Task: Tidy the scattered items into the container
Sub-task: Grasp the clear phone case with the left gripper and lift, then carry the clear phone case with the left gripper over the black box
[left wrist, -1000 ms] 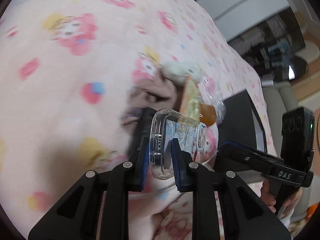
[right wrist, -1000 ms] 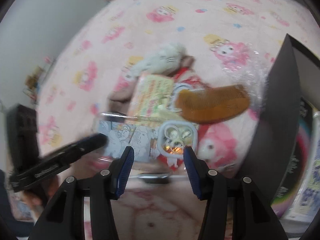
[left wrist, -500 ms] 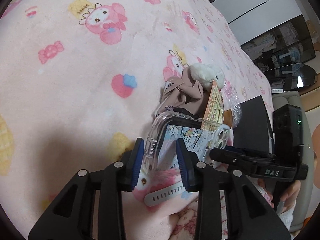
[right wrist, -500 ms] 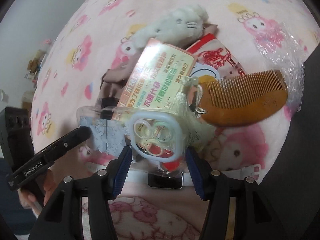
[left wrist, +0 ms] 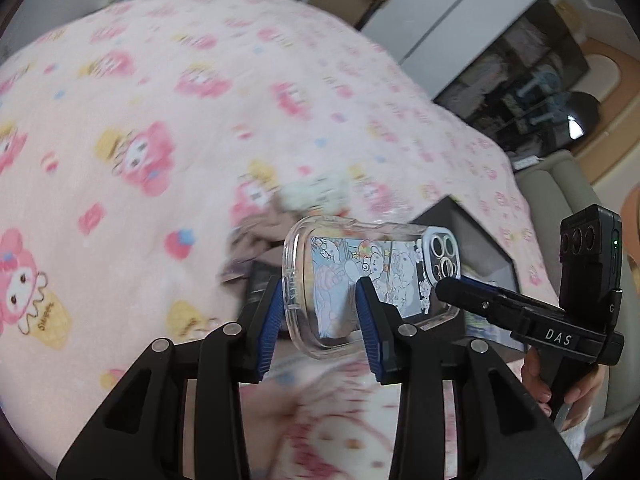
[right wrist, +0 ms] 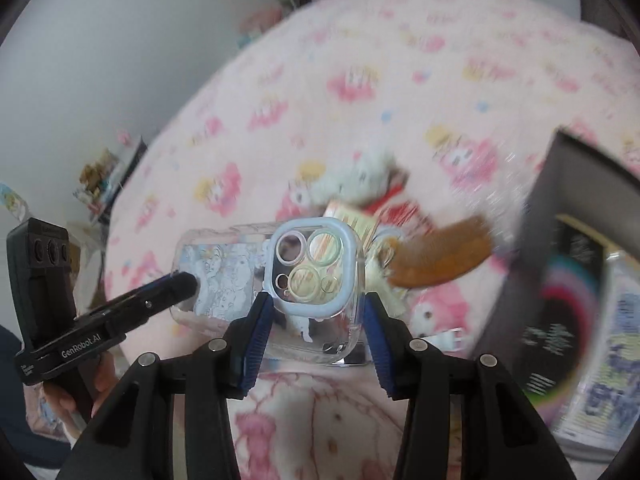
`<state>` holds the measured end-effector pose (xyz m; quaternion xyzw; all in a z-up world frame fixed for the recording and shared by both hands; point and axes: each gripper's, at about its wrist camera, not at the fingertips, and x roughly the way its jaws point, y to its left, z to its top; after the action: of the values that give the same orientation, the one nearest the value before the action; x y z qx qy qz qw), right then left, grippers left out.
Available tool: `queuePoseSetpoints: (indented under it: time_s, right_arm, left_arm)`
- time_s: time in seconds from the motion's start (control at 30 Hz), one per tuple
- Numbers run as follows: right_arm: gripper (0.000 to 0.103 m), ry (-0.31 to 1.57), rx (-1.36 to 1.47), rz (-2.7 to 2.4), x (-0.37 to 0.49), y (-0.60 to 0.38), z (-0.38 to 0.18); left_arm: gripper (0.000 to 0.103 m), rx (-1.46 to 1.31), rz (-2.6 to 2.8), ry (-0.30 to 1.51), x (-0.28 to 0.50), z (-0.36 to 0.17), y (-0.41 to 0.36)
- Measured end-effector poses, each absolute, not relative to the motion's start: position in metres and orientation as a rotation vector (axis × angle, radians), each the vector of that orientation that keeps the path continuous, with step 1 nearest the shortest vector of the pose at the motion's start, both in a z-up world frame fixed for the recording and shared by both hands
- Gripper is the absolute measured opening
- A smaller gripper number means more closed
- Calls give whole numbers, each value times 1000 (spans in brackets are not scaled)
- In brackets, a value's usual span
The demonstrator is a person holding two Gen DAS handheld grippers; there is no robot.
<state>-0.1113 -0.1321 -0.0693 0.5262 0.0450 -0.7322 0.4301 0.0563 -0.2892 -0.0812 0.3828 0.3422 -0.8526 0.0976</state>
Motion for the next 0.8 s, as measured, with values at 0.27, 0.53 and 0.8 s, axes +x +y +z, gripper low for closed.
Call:
queuePoseSetpoints:
  time_s: [0.27, 0.53, 0.8]
  right_arm:
    - [42, 49, 1281, -1993, -114, -22, -41]
    - [42, -45, 1432, -2123, -152, 104, -68]
    - [43, -94, 1450, -2172, -191, 152, -101]
  left_arm:
    - [36, 1238, -2715, 925, -5, -53, -195]
    - [36, 1526, -2803, 954, -96, -85, -98]
    - [38, 1729, -2772, 748, -151, -125, -50]
